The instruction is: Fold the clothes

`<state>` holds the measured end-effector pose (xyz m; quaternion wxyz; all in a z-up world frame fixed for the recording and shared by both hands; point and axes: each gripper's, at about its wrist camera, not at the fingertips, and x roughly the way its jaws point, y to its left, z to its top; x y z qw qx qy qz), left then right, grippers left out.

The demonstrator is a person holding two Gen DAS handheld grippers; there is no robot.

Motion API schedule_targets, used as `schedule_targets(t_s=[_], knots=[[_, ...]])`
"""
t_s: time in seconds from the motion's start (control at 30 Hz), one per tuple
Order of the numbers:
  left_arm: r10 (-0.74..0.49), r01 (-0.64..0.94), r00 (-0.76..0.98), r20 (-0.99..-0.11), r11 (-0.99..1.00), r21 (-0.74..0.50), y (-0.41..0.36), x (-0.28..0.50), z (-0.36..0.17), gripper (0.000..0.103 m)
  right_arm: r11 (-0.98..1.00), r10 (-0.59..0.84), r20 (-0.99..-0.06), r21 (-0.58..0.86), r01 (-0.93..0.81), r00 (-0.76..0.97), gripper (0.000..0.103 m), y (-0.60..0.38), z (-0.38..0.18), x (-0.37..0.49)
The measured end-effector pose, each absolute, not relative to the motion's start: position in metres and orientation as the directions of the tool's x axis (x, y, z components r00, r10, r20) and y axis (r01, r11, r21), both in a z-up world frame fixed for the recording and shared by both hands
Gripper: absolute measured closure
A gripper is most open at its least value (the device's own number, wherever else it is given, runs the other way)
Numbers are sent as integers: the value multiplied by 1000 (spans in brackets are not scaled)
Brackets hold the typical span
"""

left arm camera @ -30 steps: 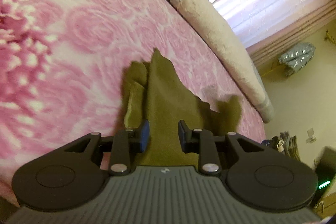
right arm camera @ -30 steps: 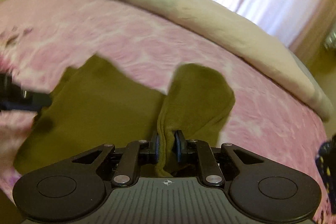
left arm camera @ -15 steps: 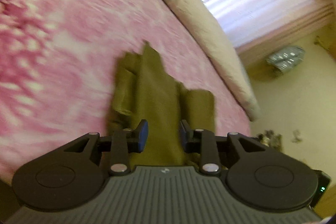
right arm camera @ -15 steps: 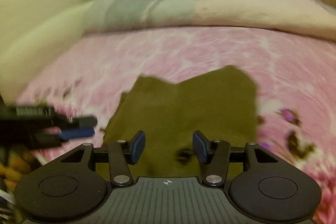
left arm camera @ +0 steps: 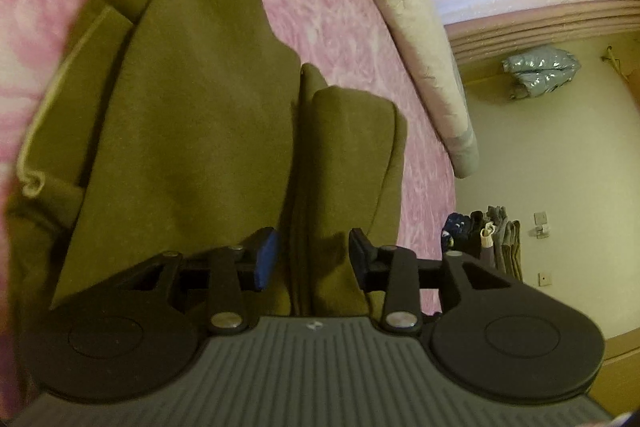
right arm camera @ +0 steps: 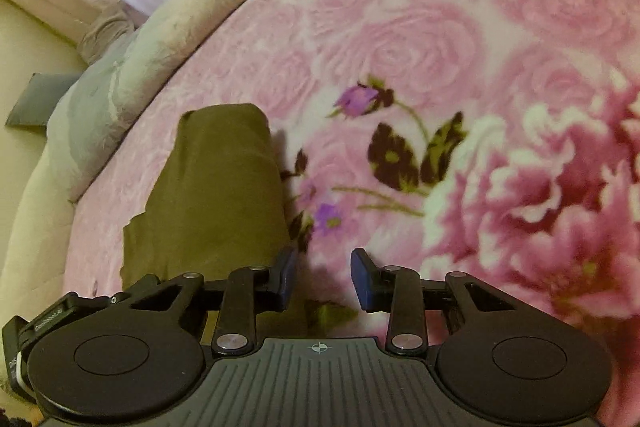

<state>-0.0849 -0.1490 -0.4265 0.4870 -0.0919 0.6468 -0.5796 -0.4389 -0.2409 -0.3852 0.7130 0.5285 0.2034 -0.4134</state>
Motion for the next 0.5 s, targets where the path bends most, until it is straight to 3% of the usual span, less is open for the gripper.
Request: schedule_targets(t_s=[0.2,0.23,0.33,0.5], knots=[[-683,432,-537,-495,282,-857,-160,-88,-430,70,107,-365,-721,596,796,589,68,-253,-391,-433],[-686,436,-537,-491,273,-858,-160,-89,-429,72,113,-366,-721,593,798,588,68,-253,-391,-431],[-699,449,-535,-475,241,-860,-158,-91,-425,95,132,-370,-723,581,803,583,68,-254,-392,-426],[-780,531,-460,-425,143,-835,-136,-79,-386,97,171,-344,-718,585,793,605,68,-252,-387,-414]])
